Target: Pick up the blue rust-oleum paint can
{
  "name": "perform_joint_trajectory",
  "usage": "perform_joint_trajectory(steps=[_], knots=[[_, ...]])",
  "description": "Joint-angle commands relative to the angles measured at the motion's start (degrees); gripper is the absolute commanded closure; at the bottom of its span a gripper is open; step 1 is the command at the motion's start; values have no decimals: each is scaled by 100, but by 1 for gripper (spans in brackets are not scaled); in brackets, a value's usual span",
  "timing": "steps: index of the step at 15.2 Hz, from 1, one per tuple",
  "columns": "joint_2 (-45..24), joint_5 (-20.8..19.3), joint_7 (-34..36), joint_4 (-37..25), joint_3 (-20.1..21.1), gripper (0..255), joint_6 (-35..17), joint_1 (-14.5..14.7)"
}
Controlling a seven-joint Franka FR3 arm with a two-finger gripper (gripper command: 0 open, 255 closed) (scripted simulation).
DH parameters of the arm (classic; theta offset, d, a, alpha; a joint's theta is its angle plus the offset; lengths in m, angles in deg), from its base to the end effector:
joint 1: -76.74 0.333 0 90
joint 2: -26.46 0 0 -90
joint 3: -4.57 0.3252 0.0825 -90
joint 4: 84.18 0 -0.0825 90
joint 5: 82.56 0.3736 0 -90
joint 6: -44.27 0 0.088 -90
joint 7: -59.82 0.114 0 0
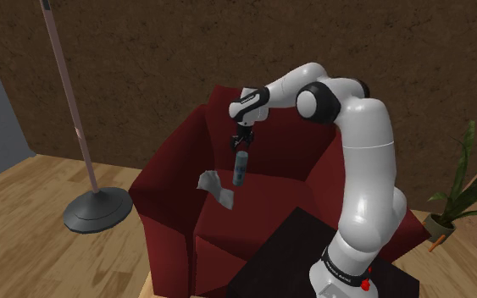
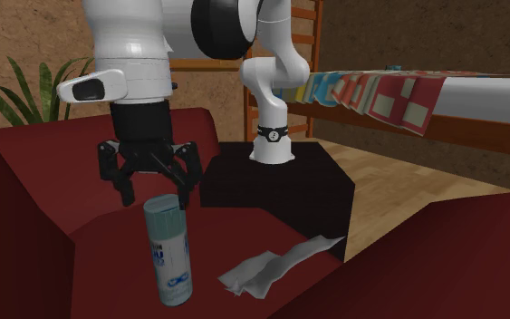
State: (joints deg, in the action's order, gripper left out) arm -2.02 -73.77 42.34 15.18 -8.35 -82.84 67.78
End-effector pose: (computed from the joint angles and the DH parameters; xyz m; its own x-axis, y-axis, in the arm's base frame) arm 0.6202 -0.2269 0.3073 0.9898 -0.1424 0.0068 -0.1423 -0.9897 -0.0142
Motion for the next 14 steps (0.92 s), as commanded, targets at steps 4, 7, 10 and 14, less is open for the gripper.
perform_joint_trajectory(steps=[4,7,10,14], knots=[[-251,71,-42,22,42,0,-271,-31],[-324,92,-56,38,55,0,-358,-39],[-328,93,-57,35,56,255,-360,-41],[-325,92,-57,34,55,255,-356,-41]])
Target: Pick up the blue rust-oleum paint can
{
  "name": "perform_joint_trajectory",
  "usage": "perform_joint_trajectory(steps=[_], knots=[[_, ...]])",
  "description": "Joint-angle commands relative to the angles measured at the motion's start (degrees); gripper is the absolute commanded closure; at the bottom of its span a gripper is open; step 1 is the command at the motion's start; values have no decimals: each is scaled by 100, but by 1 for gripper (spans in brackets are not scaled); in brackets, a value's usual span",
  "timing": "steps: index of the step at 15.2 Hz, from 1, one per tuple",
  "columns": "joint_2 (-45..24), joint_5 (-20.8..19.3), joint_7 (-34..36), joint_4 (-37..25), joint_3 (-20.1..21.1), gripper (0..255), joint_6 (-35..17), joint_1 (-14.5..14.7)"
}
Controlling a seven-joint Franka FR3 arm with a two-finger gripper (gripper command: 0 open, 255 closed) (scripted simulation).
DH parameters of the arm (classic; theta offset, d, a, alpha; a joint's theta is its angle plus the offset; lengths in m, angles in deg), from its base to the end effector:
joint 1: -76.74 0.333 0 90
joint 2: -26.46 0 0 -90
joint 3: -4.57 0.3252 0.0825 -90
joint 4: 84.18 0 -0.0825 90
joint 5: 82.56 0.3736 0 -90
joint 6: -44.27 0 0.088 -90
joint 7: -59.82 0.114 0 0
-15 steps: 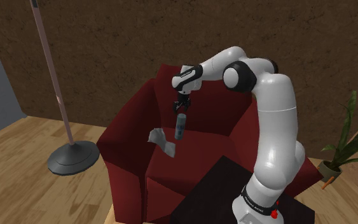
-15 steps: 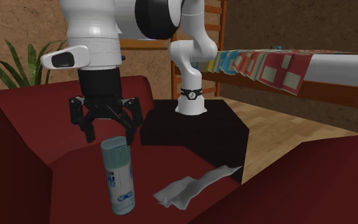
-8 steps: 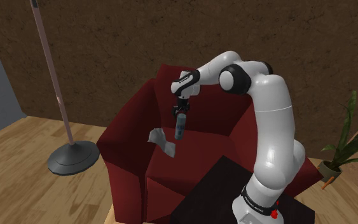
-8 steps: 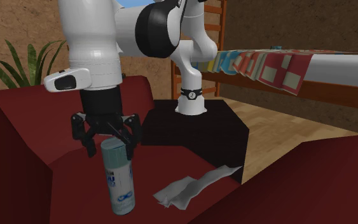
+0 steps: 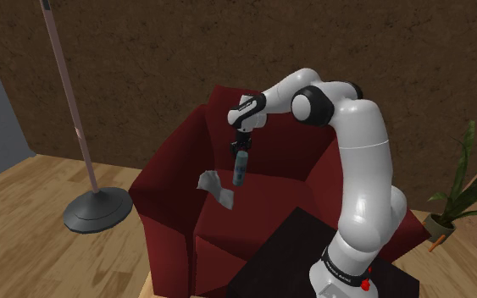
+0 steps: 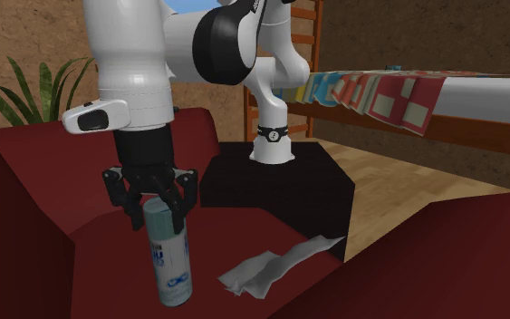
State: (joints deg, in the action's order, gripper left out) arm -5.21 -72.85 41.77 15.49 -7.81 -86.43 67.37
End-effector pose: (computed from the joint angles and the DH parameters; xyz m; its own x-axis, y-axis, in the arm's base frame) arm 0.6232 -0.2281 0.2737 0.9897 -0.1431 0.0094 -0.1430 -0.9896 -0.0138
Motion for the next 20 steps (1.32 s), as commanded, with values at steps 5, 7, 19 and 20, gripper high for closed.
perform_joint_trajectory(steps=[5,7,19,20], knots=[[88,-27,18,-13,-16,255,112,13],[176,-53,36,-41,-32,255,226,23],[609,-188,128,-284,-107,255,891,67],[609,-188,128,-285,-106,255,891,67]])
